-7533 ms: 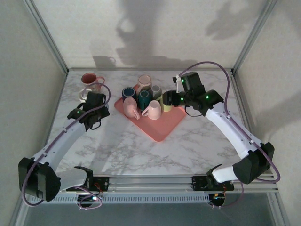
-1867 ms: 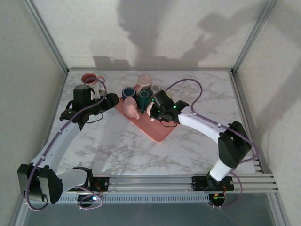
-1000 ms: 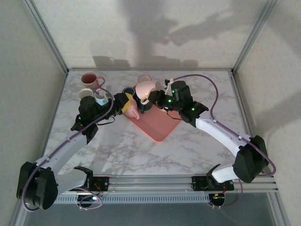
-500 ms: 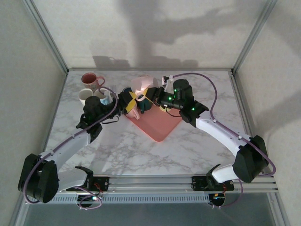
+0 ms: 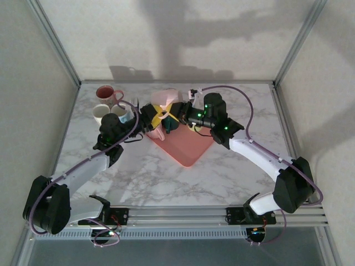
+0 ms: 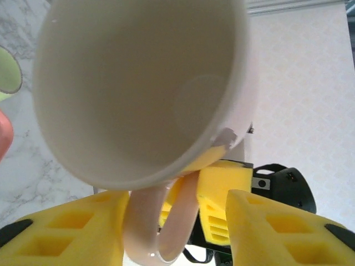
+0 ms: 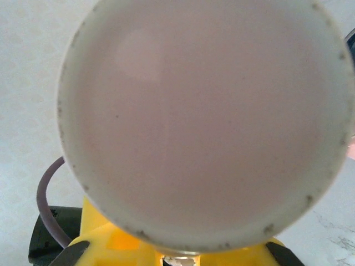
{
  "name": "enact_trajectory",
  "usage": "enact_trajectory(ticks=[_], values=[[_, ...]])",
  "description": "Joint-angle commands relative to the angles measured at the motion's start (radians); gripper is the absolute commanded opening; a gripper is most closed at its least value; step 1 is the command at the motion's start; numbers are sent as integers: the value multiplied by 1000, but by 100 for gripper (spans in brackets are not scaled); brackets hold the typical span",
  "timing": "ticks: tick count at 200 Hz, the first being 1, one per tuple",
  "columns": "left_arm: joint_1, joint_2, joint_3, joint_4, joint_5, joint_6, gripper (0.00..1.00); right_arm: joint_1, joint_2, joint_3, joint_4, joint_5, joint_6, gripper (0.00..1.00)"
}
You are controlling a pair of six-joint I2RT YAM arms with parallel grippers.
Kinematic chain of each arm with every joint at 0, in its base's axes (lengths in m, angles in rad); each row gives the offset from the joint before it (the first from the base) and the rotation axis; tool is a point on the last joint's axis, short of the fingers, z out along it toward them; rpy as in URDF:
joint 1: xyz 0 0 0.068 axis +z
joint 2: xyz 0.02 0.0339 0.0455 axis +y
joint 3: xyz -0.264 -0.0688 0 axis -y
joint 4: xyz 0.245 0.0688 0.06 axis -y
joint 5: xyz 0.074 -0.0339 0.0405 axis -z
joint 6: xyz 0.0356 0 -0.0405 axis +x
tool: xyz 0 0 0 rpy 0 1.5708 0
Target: Turn the mug right side up
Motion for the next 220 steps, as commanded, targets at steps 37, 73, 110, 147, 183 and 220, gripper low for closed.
enact_trajectory(ticks=[37,73,110,147,183,220], values=[[-16,15,31,104,-15,-45,40,-1,-9,9,124,-36,4,0],[-20,20,31,125,-15,-54,35,0,3,9,138,-43,18,0],[-21,18,31,134,-18,-53,22,4,12,13,141,-52,23,0],[-23,20,26,152,-11,-43,8,3,13,10,132,-47,20,0],[-23,6,25,146,-26,-1,0,3,17,7,115,-37,21,0],[-23,-17,24,155,-55,31,0,3,21,10,93,-28,16,1]])
